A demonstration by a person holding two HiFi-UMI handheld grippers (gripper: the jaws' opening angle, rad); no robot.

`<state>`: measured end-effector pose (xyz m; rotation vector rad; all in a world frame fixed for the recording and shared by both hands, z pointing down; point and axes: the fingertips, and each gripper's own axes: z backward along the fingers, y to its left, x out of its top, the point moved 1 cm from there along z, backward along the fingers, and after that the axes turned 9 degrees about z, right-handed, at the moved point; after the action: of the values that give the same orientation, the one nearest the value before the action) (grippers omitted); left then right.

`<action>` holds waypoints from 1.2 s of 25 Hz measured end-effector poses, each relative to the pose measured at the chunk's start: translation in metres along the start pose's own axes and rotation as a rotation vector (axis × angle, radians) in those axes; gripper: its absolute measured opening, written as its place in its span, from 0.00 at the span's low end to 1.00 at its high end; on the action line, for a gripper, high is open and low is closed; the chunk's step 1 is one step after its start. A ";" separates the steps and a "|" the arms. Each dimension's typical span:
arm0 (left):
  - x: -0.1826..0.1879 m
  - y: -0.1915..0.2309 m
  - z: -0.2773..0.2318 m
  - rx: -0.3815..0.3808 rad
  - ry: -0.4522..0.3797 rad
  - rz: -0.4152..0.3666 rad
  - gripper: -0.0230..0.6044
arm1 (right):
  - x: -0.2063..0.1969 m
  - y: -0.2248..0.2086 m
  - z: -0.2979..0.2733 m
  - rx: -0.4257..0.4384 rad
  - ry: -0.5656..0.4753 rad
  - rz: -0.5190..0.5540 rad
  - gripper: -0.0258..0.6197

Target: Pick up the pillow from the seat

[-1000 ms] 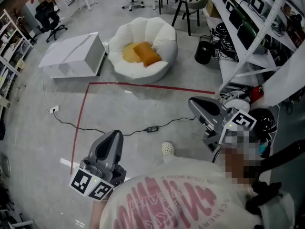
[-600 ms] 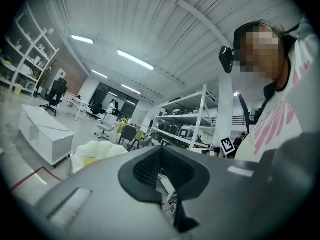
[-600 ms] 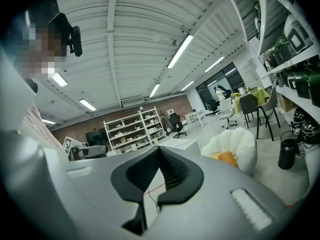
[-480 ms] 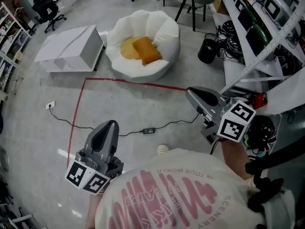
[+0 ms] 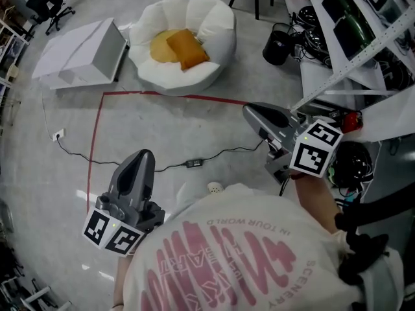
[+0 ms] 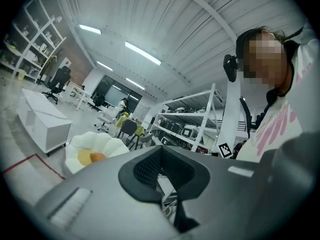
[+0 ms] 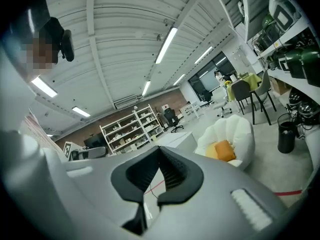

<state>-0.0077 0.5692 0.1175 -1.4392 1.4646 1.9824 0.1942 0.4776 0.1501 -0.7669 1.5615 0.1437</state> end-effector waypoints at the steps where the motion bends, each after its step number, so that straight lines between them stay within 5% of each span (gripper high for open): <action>1: -0.001 0.000 -0.003 0.000 0.006 0.005 0.06 | -0.003 -0.003 0.000 0.000 0.007 -0.004 0.05; 15: 0.013 0.021 -0.046 -0.037 0.044 0.001 0.06 | -0.002 -0.038 -0.009 -0.047 0.002 -0.053 0.05; 22: 0.027 0.072 -0.082 -0.051 0.041 0.018 0.06 | -0.001 -0.074 -0.046 -0.077 0.001 -0.075 0.05; 30: 0.078 0.176 -0.156 -0.038 0.037 0.076 0.06 | 0.036 -0.138 -0.161 -0.073 0.065 -0.099 0.05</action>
<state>-0.0837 0.3356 0.1524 -1.4644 1.5270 2.0499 0.1364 0.2744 0.1912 -0.9126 1.5835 0.1048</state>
